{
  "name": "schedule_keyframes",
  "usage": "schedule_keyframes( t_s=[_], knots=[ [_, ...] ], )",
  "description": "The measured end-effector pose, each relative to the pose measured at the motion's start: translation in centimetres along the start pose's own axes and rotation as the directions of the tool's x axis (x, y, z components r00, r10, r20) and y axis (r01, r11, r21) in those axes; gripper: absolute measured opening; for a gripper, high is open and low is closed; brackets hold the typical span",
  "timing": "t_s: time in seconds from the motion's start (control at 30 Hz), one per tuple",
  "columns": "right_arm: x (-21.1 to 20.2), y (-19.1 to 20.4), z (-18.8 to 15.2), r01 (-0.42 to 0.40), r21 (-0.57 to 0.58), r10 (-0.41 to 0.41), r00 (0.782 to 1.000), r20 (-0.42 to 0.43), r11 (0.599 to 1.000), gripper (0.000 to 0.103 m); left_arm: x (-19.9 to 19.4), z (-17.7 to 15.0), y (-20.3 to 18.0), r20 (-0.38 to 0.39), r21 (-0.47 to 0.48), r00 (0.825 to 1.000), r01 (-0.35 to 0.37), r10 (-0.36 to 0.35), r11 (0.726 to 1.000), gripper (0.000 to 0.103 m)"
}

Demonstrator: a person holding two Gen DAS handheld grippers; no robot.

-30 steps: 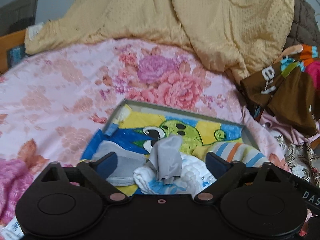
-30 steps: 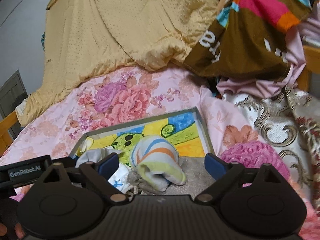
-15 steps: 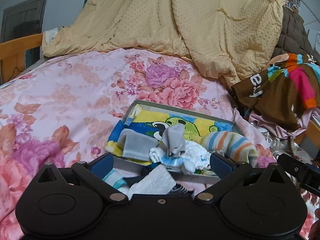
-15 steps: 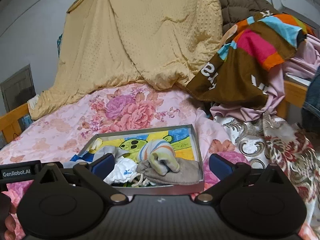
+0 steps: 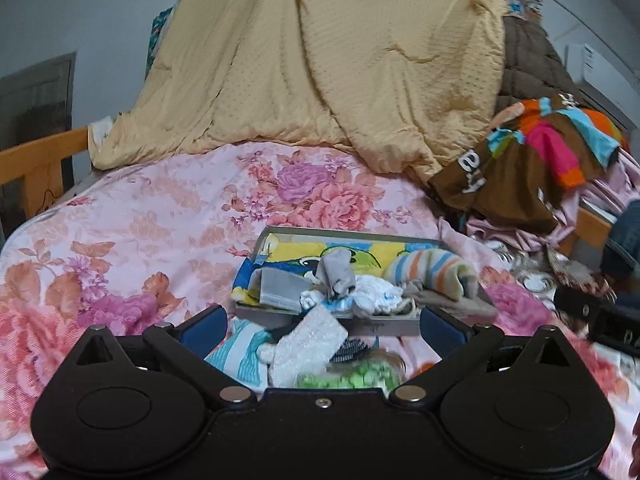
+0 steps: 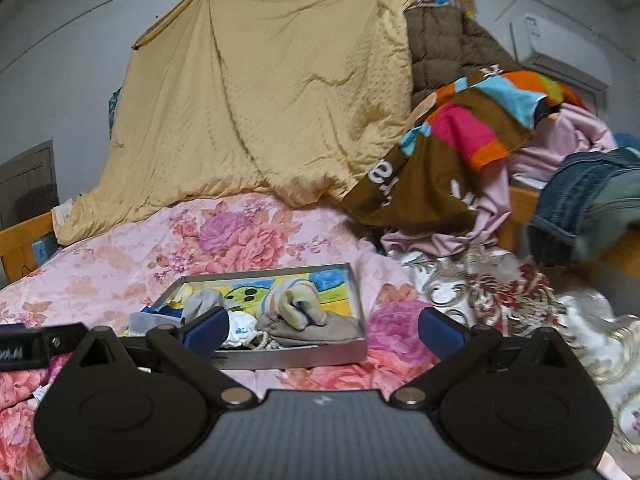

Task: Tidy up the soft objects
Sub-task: 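Move both tools back from the tray over the remaining items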

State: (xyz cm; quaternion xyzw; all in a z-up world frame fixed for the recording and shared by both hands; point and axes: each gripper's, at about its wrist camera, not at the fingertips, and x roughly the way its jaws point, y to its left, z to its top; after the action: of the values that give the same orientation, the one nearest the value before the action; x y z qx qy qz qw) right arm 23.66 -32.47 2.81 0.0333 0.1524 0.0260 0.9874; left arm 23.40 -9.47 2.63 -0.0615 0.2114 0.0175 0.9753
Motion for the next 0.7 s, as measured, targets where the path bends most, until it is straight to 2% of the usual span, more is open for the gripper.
schedule_keyframes(
  t_s=[0.17,0.33,0.7],
  knots=[
    [-3.4,0.6,-1.3,0.016,0.007,-0.017,1.0,0.016,1.0,0.103,-2.8,-2.5,0.6,-0.005,0.03,1.0,0.025,-0.025,0.999,0.102],
    [-6.0,1.6,-2.2,0.015,0.003,-0.015,1.0,0.021,1.0,0.103,-4.8,-4.4,2.1,-0.028,0.0,0.999,0.019,-0.019,1.0,0.102],
    [-8.6,3.7,-4.9,0.015,-0.017,-0.017,0.995,-0.098,1.0,0.103,-7.7,-5.9,5.2,-0.053,-0.054,0.998,-0.017,0.014,0.998,0.102]
  ],
)
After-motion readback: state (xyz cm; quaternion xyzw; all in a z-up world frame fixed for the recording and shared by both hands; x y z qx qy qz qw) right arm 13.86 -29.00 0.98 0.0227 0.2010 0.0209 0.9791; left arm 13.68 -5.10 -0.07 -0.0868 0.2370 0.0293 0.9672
